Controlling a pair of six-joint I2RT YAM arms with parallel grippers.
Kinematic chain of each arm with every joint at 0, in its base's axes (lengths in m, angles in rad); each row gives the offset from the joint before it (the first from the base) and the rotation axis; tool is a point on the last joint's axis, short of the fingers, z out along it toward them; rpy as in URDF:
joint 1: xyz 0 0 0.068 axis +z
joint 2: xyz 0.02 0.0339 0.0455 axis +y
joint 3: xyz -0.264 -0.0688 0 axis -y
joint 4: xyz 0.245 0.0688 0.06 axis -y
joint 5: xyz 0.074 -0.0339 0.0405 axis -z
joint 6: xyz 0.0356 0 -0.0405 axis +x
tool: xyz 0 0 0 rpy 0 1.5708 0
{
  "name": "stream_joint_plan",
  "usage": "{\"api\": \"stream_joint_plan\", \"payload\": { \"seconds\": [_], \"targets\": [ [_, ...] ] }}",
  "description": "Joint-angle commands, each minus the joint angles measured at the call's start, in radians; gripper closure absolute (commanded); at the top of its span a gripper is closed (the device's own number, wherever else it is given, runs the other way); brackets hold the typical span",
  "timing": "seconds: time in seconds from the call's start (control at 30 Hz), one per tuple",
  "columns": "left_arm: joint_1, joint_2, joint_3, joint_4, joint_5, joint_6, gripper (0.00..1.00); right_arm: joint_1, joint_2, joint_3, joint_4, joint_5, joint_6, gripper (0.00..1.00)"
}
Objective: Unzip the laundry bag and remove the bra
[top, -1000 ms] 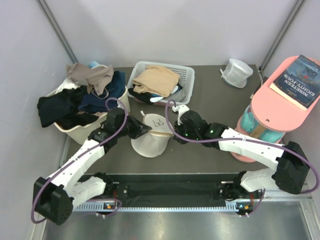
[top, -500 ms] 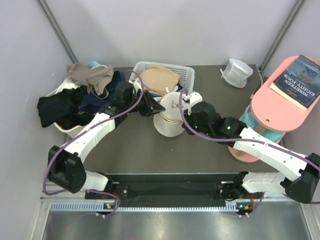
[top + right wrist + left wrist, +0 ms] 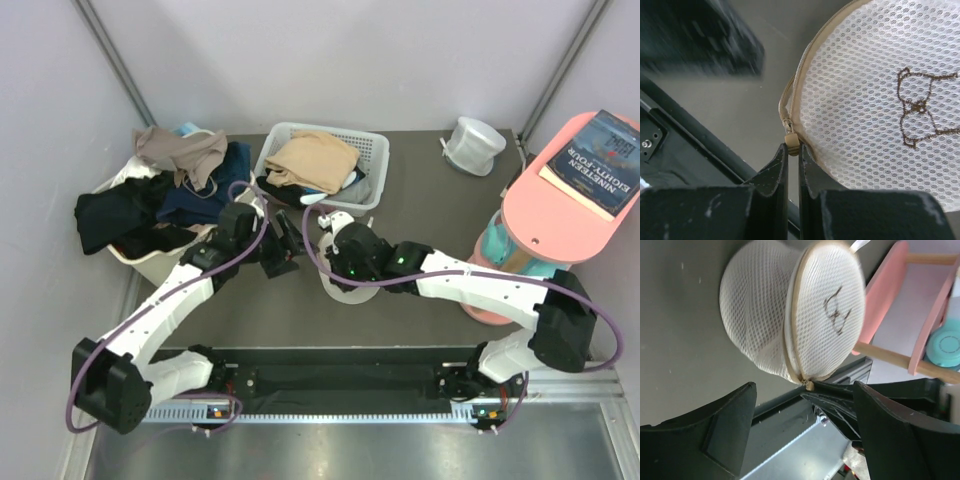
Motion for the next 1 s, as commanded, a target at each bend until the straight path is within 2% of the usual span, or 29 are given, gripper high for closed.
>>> {"api": "stream_joint_plan", "payload": {
  "seconds": [0.0, 0.13, 0.23, 0.27, 0.3, 0.4, 0.5, 0.53, 0.77, 0.9, 0.97],
  "targets": [
    [-0.066, -0.025, -0.078, 0.078, -0.025, -0.101, 0.18, 0.017, 0.019, 0.096, 0.071, -0.035, -0.013, 1.0],
    [-0.124, 0.006, -0.082, 0.118, -0.054, -0.122, 0.19, 0.023, 0.021, 0.101, 0.075, -0.04, -0.008, 1.0],
    [-0.14, 0.043, -0.075, 0.134, -0.061, -0.124, 0.25, 0.029, 0.013, 0.098, 0.074, -0.034, -0.002, 1.0],
    [-0.143, 0.052, -0.075, 0.143, -0.063, -0.13, 0.29, 0.031, 0.01, 0.096, 0.072, -0.032, 0.0, 1.0],
    [-0.144, 0.066, -0.076, 0.157, -0.063, -0.135, 0.38, 0.031, 0.007, 0.095, 0.071, -0.031, 0.003, 1.0],
    [-0.147, 0.08, -0.069, 0.181, -0.084, -0.138, 0.47, 0.037, -0.004, 0.09, 0.061, -0.031, 0.006, 1.0],
    [-0.147, 0.095, -0.058, 0.181, -0.104, -0.13, 0.61, 0.038, -0.025, 0.069, 0.058, -0.031, 0.021, 1.0],
    [-0.147, 0.098, -0.055, 0.181, -0.106, -0.13, 0.69, 0.038, -0.042, 0.051, 0.057, -0.029, 0.027, 1.0],
    [-0.144, 0.092, -0.046, 0.146, -0.153, -0.104, 0.89, 0.038, -0.131, -0.038, 0.019, 0.0, 0.064, 1.0],
    [-0.14, 0.098, -0.042, 0.145, -0.155, -0.098, 0.91, 0.037, -0.176, -0.077, -0.015, 0.014, 0.073, 1.0],
    [-0.137, 0.101, -0.041, 0.145, -0.155, -0.092, 1.0, 0.038, -0.195, -0.084, -0.041, 0.017, 0.072, 1.0]
  ]
}}
